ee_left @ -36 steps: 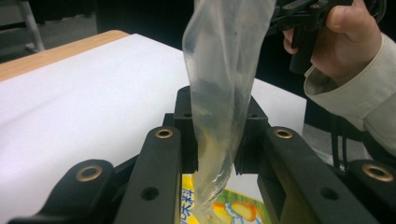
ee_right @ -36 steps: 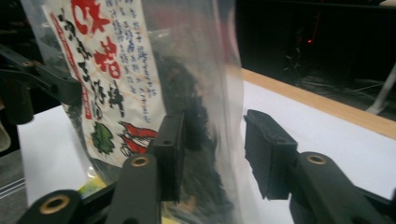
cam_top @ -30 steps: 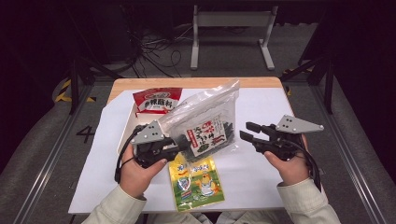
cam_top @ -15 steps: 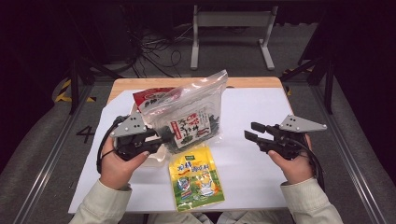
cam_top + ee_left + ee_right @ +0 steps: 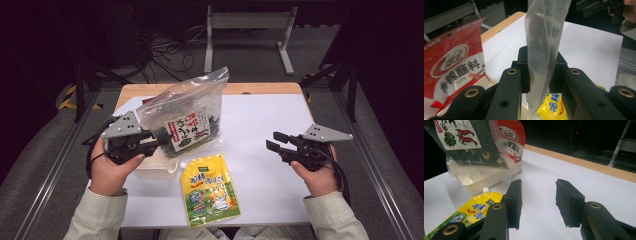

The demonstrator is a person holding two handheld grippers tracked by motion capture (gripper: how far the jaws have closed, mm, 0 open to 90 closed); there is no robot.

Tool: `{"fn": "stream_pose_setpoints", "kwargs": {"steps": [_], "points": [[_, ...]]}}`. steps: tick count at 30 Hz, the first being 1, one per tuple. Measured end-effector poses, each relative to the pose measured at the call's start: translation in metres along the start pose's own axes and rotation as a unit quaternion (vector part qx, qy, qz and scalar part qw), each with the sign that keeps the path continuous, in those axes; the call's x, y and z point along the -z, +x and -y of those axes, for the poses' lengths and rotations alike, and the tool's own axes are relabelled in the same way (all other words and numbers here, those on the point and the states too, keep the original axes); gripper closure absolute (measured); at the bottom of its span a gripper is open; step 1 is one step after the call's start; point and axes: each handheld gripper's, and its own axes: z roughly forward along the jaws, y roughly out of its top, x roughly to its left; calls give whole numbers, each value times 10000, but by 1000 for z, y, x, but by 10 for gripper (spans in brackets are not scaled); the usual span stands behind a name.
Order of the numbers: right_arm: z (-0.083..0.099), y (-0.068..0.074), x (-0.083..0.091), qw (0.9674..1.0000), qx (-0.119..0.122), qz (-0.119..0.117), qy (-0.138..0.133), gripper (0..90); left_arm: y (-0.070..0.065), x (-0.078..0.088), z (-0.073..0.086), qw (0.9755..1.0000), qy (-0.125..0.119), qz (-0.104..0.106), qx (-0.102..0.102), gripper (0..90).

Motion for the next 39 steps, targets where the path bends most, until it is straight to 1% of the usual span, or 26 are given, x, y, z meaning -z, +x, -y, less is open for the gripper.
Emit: {"fn": "stream_pose_setpoints", "kwargs": {"steps": [2,6,8,10,15,17,20,21,25,29,33,34,35,37,38,39], "points": [[0,-1,1,10000,-13,15,2,562,3,2,0,10000,17,-68,2,756],[1,-2,1,10000,-43,18,-2,560,6,6,1,9994,79,-325,-24,756],[2,-2,1,10000,-36,35,13,560,9,9,1,9990,62,-436,-11,757],[3,-3,2,10000,-56,43,17,558,13,13,2,9985,48,-549,-48,757],[3,-3,3,10000,-75,51,8,556,17,18,4,9981,61,-603,-137,756],[4,-4,5,9999,-93,71,0,555,20,19,5,9970,138,-717,-246,756],[4,-4,5,9999,-92,70,-2,554,23,19,6,9955,268,-815,-392,756],[4,-4,6,9999,-104,72,2,555,24,19,7,9952,301,-826,-440,756],[5,-5,7,9999,-124,82,-2,553,28,18,9,9945,376,-838,-501,756],[6,-5,7,9999,-136,84,8,551,33,18,12,9943,434,-857,-465,756],[6,-5,7,9999,-149,83,7,547,41,18,17,9946,477,-853,-338,756],[6,-5,8,9999,-142,96,0,546,44,18,19,9947,479,-849,-320,756],[6,-5,8,9999,-142,96,0,546,44,18,19,9947,479,-849,-320,755],[7,-5,8,9998,-165,97,8,543,49,18,23,9943,525,-901,-218,755],[7,-5,7,9998,-156,88,5,542,51,17,24,9939,533,-947,-192,755],[7,-5,7,9998,-156,88,5,542,51,17,24,9939,533,-947,-192,755]]}}
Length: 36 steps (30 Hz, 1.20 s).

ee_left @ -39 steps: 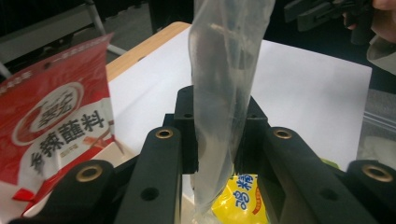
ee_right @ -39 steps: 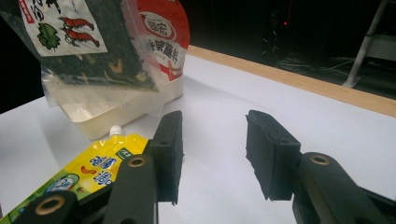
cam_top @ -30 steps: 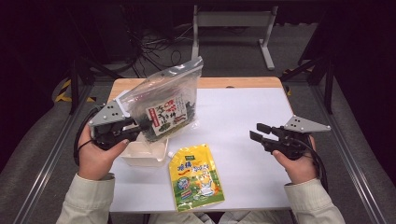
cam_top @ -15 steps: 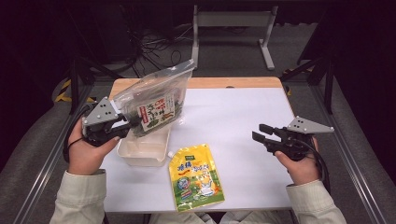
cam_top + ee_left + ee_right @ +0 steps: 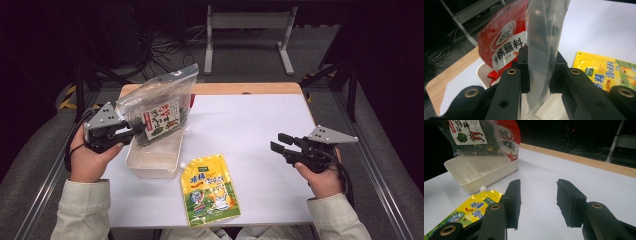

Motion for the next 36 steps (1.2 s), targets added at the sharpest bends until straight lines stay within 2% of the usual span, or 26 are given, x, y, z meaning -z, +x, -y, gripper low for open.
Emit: {"fn": "stream_pose_setpoints", "kwargs": {"steps": [3,5,12,17,25,29,34,36], "points": [[1,1,-1,10000,-18,-16,36,539,4,-3,2,9998,61,-130,117,755],[2,1,-3,10000,-8,-21,41,538,5,-5,3,9997,123,-201,102,755],[3,1,-3,10000,-7,-30,61,536,9,-7,7,9994,75,-257,222,755],[3,2,-3,10000,-11,-52,59,530,11,-12,8,9995,144,-247,135,756],[4,1,-4,10000,-34,-62,66,522,16,-20,14,9999,-26,-94,64,757],[5,2,-5,9999,-57,-68,63,514,18,-24,15,9998,-89,-124,93,757],[6,1,-6,9999,-53,-84,68,512,16,-39,18,9999,-73,-123,-80,757],[6,2,-5,9999,-57,-95,70,512,15,-45,19,9998,16,-148,-131,756]]}}
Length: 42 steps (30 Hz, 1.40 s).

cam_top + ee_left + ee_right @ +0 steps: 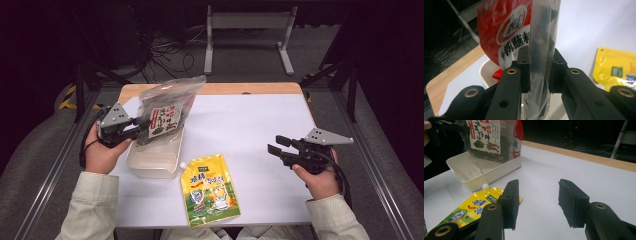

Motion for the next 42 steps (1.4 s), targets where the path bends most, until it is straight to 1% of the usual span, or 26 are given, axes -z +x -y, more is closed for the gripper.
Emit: {"fn": "stream_pose_setpoints", "kwargs": {"steps": [4,5,7,11,12,14,16,17,18,20,23,24,25,26,27,29,31,32,35,37,39,41,42], "points": [[0,-1,1,10000,-13,9,-10,510,2,-1,3,9999,-90,20,79,756],[1,-1,0,10000,-9,1,-9,509,3,-1,4,9998,-126,7,146,756],[1,-1,0,10000,-6,-5,0,508,4,0,5,9996,-170,-25,214,757],[1,0,-1,10000,-9,-17,2,506,5,1,5,9984,-464,17,329,760],[1,0,0,10000,-6,-10,-5,506,6,1,6,9981,-504,41,353,760],[1,-1,0,10000,-12,1,-14,505,7,4,7,9975,-621,64,337,761],[1,-1,0,10000,-14,9,-7,504,9,7,7,9965,-772,102,293,761],[1,-1,0,10000,-17,9,-4,503,10,9,8,9949,-934,153,337,761],[1,-1,0,10000,-18,3,3,503,11,11,9,9928,-1119,204,382,762],[1,-1,-1,10000,-27,-3,12,502,12,13,8,9923,-1192,165,311,763],[3,-1,0,10000,-30,7,21,500,13,10,7,9916,-1262,126,249,763],[3,-1,0,10000,-37,11,21,500,13,9,8,9909,-1302,123,326,763],[3,-1,0,10000,-53,22,27,500,14,8,9,9906,-1318,113,336,763],[3,-1,1,10000,-53,24,26,499,16,7,10,9906,-1315,109,348,763],[3,-1,1,10000,-49,22,23,499,17,5,12,9913,-1267,108,328,763],[3,-1,1,10000,-55,21,21,498,18,0,16,9928,-1137,175,328,762],[3,-1,1,10000,-62,16,23,497,19,-5,21,9931,-1106,198,325,762],[3,-1,1,10000,-59,13,27,497,21,-6,23,9928,-1124,233,334,762],[3,-1,1,10000,-63,7,22,496,22,-5,26,9933,-1071,259,340,761],[3,-2,1,10000,-68,1,17,495,23,-4,29,9942,-945,286,417,761],[3,-2,0,10000,-69,-8,16,492,24,-2,31,9956,-739,239,516,761],[3,-1,0,10000,-52,-5,12,490,24,0,31,9964,-555,276,573,761],[3,-1,-1,10000,-51,-7,14,488,23,1,31,9970,-444,240,593,762]]}}
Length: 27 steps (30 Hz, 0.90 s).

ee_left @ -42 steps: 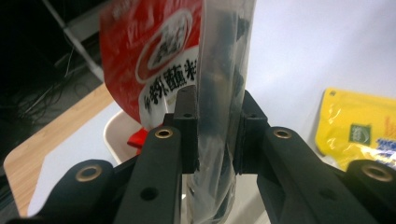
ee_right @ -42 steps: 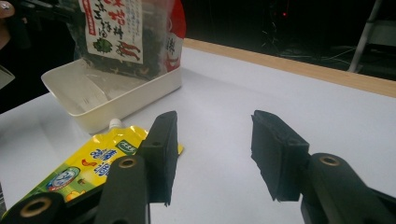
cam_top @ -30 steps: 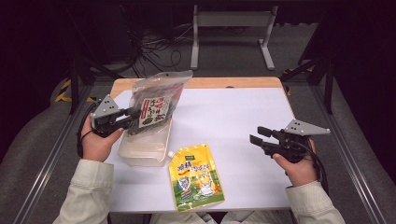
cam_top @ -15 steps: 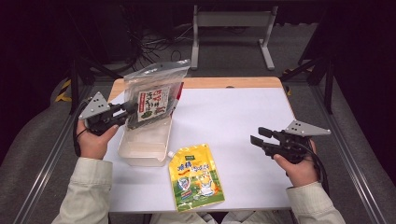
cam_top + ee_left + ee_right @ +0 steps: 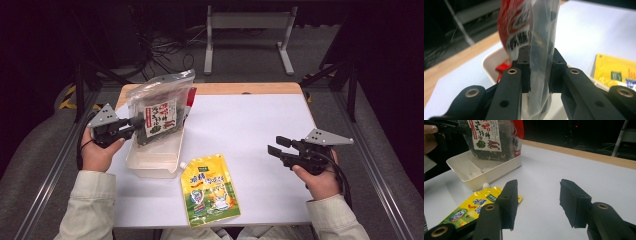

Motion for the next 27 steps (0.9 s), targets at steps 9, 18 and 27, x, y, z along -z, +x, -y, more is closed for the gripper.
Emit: {"fn": "stream_pose_setpoints", "kwargs": {"steps": [9,18,27], "points": [[0,1,-4,10000,-7,-38,28,485,-5,2,-3,9981,604,-61,103,760],[-1,-1,-3,10000,-17,-42,3,483,0,2,8,9980,288,22,565,476],[-1,0,-4,10000,-6,-63,5,478,-10,17,10,9976,115,-100,680,263]]}}
